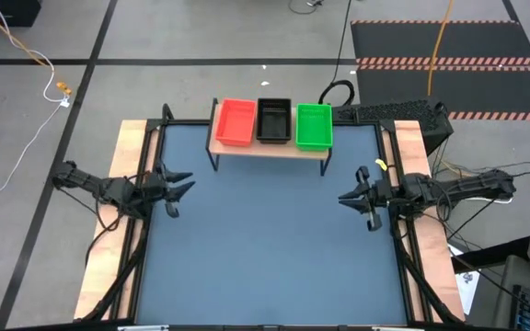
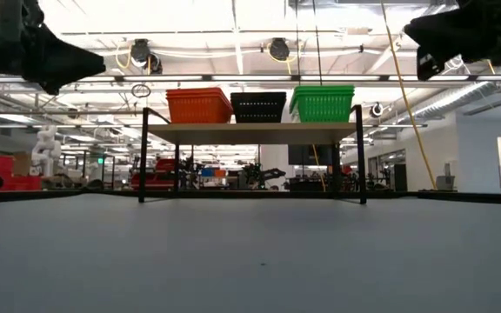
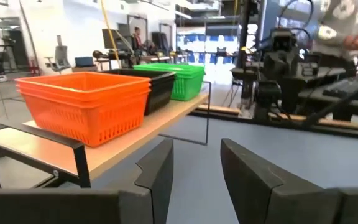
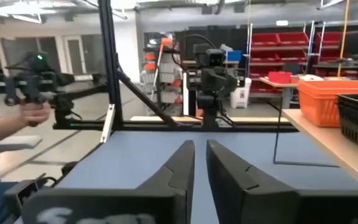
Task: Stack baskets on shelf by color
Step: Return to Home Position
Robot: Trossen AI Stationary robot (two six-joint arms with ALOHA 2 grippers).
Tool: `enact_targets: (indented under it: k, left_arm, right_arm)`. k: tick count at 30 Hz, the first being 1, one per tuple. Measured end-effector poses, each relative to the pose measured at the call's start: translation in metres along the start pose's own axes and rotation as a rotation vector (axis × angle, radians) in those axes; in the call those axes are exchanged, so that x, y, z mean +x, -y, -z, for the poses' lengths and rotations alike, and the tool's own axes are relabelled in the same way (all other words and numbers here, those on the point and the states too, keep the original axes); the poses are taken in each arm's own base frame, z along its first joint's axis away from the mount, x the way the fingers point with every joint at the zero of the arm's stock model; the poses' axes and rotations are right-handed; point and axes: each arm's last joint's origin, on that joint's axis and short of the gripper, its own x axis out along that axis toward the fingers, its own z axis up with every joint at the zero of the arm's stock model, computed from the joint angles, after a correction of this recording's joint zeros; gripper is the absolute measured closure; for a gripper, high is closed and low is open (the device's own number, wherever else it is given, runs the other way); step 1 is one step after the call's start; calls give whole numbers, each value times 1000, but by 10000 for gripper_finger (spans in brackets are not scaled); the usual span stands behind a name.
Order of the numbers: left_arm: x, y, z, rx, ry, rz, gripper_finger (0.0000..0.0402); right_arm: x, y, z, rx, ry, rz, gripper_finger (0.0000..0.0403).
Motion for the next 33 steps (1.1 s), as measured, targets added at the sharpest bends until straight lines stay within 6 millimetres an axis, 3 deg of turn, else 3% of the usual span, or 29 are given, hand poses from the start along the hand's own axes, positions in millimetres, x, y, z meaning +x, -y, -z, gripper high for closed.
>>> enact_targets:
  k: [6,10,21,33]
  left_arm:
    - [-3,0,10,41,-61,72,266]
    - [-1,2,17,25,-49,79,266]
    - [0,3,18,1,-12,94,266]
    - [0,3,18,14,-8,93,266]
  right_arm:
    - [-7,0,20,-18,9,-28,371]
    - [-10,0,11,-59,137,-26,371]
    - [-8,0,21,-26,34,-25,371]
    - [-8,0,21,-26,35,-25,371]
